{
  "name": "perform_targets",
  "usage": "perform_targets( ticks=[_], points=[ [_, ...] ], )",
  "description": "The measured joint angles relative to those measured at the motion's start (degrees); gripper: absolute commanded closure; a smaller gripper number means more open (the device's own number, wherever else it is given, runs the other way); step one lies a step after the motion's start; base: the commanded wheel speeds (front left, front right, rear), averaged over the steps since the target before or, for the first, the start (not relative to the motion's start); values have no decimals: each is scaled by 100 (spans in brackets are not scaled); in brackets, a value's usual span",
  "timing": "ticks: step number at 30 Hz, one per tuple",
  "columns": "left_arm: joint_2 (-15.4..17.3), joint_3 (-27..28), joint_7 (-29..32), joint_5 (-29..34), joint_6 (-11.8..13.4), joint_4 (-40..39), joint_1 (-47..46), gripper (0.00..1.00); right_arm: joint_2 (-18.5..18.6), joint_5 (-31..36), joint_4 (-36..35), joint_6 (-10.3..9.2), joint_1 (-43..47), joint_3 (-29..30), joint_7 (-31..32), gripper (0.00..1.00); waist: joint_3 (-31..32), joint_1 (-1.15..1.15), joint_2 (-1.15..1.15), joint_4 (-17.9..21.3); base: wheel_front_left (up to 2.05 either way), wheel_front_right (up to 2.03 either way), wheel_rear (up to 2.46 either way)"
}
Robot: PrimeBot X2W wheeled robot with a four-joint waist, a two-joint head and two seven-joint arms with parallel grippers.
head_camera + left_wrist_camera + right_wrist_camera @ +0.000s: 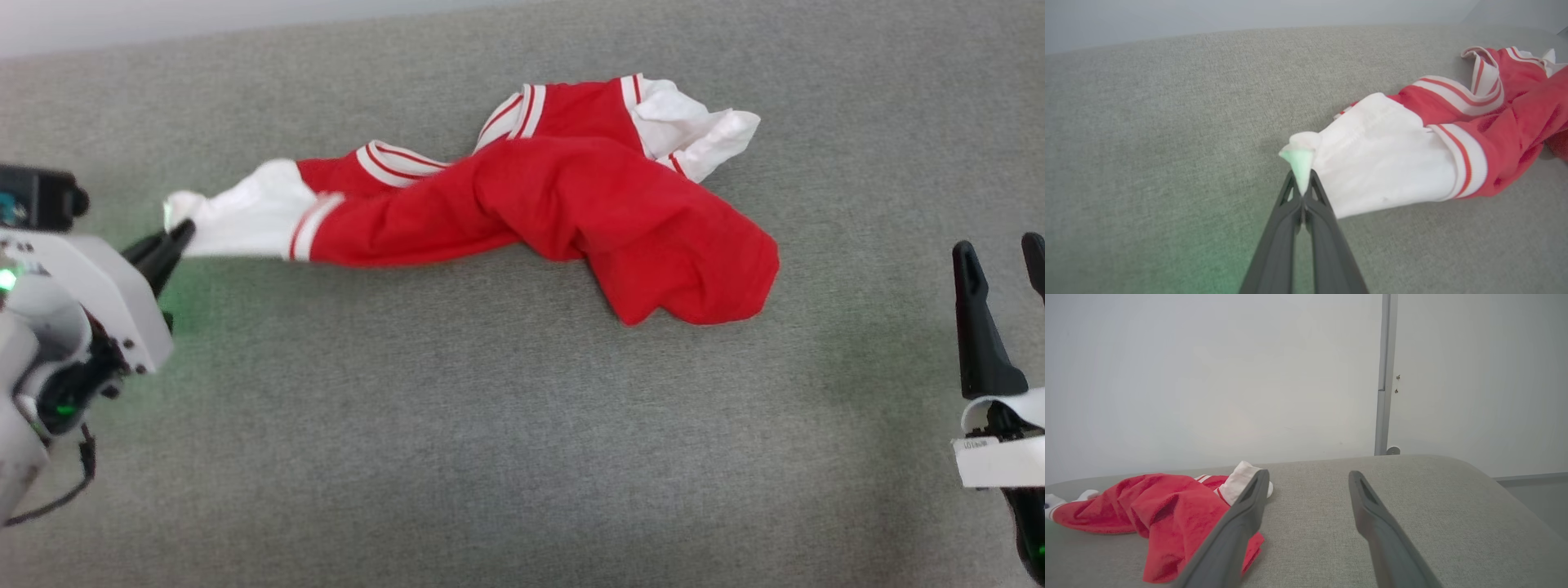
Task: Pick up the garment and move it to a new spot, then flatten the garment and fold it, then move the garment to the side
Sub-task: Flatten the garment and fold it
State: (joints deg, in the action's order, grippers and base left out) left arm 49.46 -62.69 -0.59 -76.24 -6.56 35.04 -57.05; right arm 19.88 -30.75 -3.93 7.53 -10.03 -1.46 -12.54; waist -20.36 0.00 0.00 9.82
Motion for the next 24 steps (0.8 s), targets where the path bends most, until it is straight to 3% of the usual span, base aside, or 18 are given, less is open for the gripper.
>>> perform_targets(
  ticks=[1,2,3,4,5,11,15,20,24],
  points=[
    [-4,-24,-64,9,0,-2,87,100,42,4,5,0,-37,-26,36,0,5,0,0,-25,0,0,0],
    [-63,-26,-188,7,-5,-25,175,82,134,-3,37,0,-155,-104,193,0,19,0,0,-78,0,0,0],
    [-63,-26,-188,7,-5,-25,175,59,134,-3,37,0,-155,-104,193,0,19,0,0,-78,0,0,0],
    [-108,-16,-286,3,-7,-37,213,21,203,-1,63,0,-233,-162,307,0,27,0,0,-106,0,0,0],
    [-154,14,-412,-27,-16,-57,265,0,297,9,87,0,-335,-234,422,0,36,0,0,-137,0,0,0],
    [-300,229,-1263,-12,-42,-320,589,0,821,-23,424,0,-1242,-672,1349,0,102,0,0,-366,0,0,0],
    [-530,659,-1430,328,196,-838,883,0,1198,-259,834,0,-1912,-960,2140,0,127,0,0,-613,0,0,0],
    [-1096,2168,-1455,1696,817,-2040,1614,0,1578,-813,1422,0,-2804,-1261,3279,0,115,0,0,-1011,0,0,0],
    [-1780,2930,-1455,2813,1078,-2841,2608,0,1803,-1110,1938,0,-3471,-1602,4269,0,73,0,0,-1361,0,0,0]
  ],
)
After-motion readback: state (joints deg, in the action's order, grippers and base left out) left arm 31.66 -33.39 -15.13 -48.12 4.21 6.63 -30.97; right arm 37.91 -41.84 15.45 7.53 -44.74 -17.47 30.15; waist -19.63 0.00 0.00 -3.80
